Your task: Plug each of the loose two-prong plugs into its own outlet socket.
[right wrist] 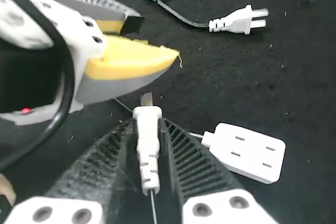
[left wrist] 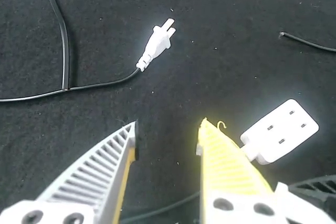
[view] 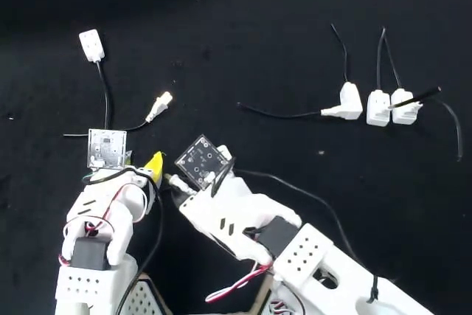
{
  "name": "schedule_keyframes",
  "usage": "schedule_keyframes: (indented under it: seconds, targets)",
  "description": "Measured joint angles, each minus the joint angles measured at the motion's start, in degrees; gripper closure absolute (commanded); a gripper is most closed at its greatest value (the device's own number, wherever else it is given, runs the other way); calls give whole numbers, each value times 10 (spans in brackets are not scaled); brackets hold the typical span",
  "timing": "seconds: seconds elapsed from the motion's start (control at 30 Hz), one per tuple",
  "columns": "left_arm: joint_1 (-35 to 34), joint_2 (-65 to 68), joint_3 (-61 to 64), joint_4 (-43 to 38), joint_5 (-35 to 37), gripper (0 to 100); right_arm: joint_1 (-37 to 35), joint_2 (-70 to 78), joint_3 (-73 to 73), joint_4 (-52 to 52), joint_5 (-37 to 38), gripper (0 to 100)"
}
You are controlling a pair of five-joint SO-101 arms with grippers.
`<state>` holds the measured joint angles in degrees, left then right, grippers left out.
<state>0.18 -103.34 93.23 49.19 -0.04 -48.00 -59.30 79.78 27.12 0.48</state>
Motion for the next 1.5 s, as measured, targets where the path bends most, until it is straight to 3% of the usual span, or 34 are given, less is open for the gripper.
schedule_keyframes:
  seconds: [1.1,1.3,1.5]
  targets:
    - [-1,1,23,-46,0,809,-20,-5,-8,1,-1,987]
    - [-34,1,23,-70,13,809,-33,-5,-8,1,0,987]
    - [0,1,23,-71,30,809,-33,-5,-8,1,-1,987]
